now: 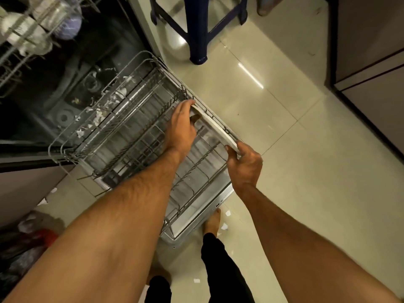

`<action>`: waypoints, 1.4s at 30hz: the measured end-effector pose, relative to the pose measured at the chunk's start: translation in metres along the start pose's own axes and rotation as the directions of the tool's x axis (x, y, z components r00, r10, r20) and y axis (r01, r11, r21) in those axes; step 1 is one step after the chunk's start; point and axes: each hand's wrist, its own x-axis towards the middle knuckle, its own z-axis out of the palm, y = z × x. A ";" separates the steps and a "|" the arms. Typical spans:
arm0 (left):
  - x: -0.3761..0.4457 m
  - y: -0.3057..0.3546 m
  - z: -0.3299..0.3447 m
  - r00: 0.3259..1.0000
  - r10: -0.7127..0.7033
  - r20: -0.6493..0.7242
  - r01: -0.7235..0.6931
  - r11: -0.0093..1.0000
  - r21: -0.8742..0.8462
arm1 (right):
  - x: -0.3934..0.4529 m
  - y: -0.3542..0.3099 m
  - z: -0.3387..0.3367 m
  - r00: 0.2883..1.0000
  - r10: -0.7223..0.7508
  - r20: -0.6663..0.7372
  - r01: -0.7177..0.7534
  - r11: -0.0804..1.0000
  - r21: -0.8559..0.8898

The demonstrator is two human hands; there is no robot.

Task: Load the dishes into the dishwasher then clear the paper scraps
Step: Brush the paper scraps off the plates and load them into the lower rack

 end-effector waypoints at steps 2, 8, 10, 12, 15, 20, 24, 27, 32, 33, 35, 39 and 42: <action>0.009 0.003 0.005 1.000 0.005 0.013 -0.005 1.000 0.007 | 0.007 0.007 0.006 0.999 0.035 0.012 -0.035 0.999 0.009; 0.034 -0.007 0.024 0.994 -0.005 0.107 -0.002 0.998 0.066 | 0.027 0.026 0.025 0.978 0.160 0.136 -0.168 0.985 0.048; 0.039 -0.012 0.031 0.986 -0.033 0.165 0.021 0.997 0.075 | 0.035 0.030 0.031 0.961 0.213 0.174 -0.219 0.976 0.013; 0.043 -0.017 0.038 0.973 -0.060 0.224 0.035 0.993 0.112 | 0.046 0.034 0.037 0.934 0.262 0.241 -0.260 0.965 -0.042; 0.046 -0.023 0.045 0.948 -0.110 0.300 0.057 0.982 0.180 | 0.059 0.037 0.041 0.884 0.303 0.356 -0.267 0.952 -0.147; 0.048 -0.025 0.053 0.954 -0.093 0.285 0.042 0.983 0.179 | 0.065 0.037 0.046 0.891 0.315 0.326 -0.281 0.948 -0.150; 0.044 -0.031 0.054 0.963 -0.080 0.256 0.034 0.983 0.179 | 0.059 0.037 0.044 0.920 0.281 0.275 -0.262 0.959 -0.105; 0.033 -0.036 0.052 0.971 -0.077 0.227 0.038 0.984 0.175 | 0.053 0.036 0.038 0.924 0.281 0.259 -0.256 0.958 -0.126; 0.007 -0.047 0.046 0.981 -0.067 0.180 0.022 0.970 0.240 | 0.039 0.031 0.032 0.923 0.298 0.245 -0.249 0.945 -0.211; 0.000 -0.050 0.044 0.982 -0.058 0.180 0.010 0.966 0.258 | 0.034 0.030 0.031 0.922 0.301 0.242 -0.248 0.942 -0.226; -0.012 -0.058 0.040 0.982 -0.036 0.186 -0.023 0.953 0.303 | 0.024 0.027 0.030 0.922 0.304 0.241 -0.244 0.937 -0.249; -0.047 -0.077 0.024 0.986 0.002 0.169 -0.066 0.925 0.375 | -0.008 0.019 0.031 0.934 0.290 0.209 -0.224 0.930 -0.291; -0.078 -0.092 0.004 0.987 0.037 0.156 -0.098 0.909 0.406 | -0.035 0.007 0.031 0.944 0.242 0.224 -0.152 0.922 -0.356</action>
